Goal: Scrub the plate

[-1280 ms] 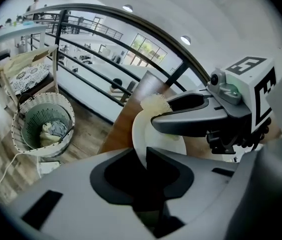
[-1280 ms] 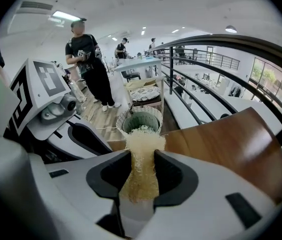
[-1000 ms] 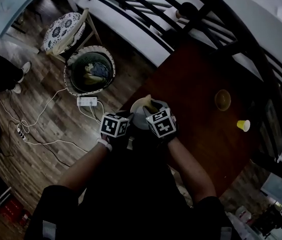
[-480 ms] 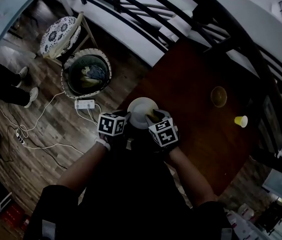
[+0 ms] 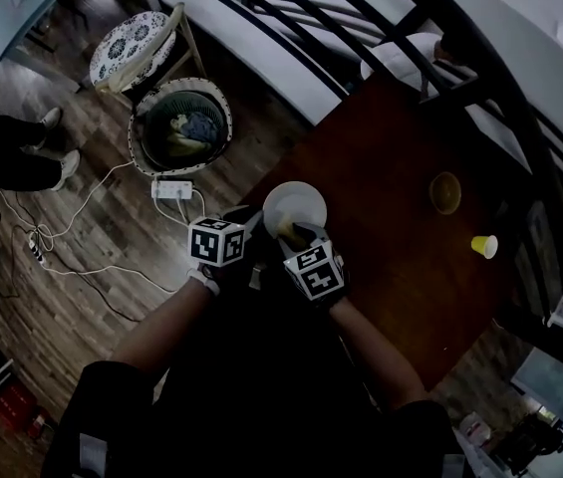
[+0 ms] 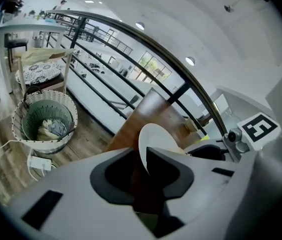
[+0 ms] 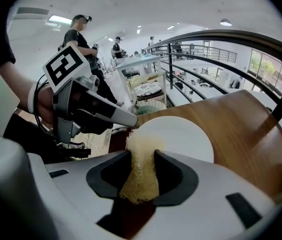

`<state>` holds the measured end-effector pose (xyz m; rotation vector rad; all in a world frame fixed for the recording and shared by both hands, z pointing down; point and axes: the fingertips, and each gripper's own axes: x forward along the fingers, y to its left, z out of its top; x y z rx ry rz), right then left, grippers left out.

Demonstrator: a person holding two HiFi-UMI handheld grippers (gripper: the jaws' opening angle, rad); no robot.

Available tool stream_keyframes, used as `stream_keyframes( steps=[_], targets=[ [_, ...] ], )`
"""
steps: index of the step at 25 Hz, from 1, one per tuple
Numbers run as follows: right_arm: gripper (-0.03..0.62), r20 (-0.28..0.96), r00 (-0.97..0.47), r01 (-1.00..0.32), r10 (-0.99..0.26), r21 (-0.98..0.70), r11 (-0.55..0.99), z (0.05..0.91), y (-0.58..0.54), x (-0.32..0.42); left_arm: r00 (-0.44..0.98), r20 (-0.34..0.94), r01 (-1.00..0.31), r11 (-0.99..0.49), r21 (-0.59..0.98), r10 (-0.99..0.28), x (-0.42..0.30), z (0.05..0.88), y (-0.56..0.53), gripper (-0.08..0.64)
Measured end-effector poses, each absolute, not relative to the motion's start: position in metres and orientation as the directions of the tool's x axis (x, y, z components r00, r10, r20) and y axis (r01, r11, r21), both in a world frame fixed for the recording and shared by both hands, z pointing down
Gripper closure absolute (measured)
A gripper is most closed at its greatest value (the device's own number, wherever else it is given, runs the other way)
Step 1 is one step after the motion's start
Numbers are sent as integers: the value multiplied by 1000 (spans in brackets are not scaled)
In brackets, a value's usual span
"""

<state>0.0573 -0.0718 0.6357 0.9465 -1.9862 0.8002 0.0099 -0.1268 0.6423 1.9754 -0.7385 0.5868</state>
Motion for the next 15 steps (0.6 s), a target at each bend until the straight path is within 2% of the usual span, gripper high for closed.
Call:
stream_keyframes(
  steps=[8,15],
  targets=[
    [443,836,-454,-769,-309,-192,610,633,-106,21,690,644,-724,-328,607,-330,-19,634,-130,477],
    [443,836,-427,-775,-345,-141,616,635,-148,33,713,659,-692,-393,606,-241,-4,638,-114,477]
  ],
)
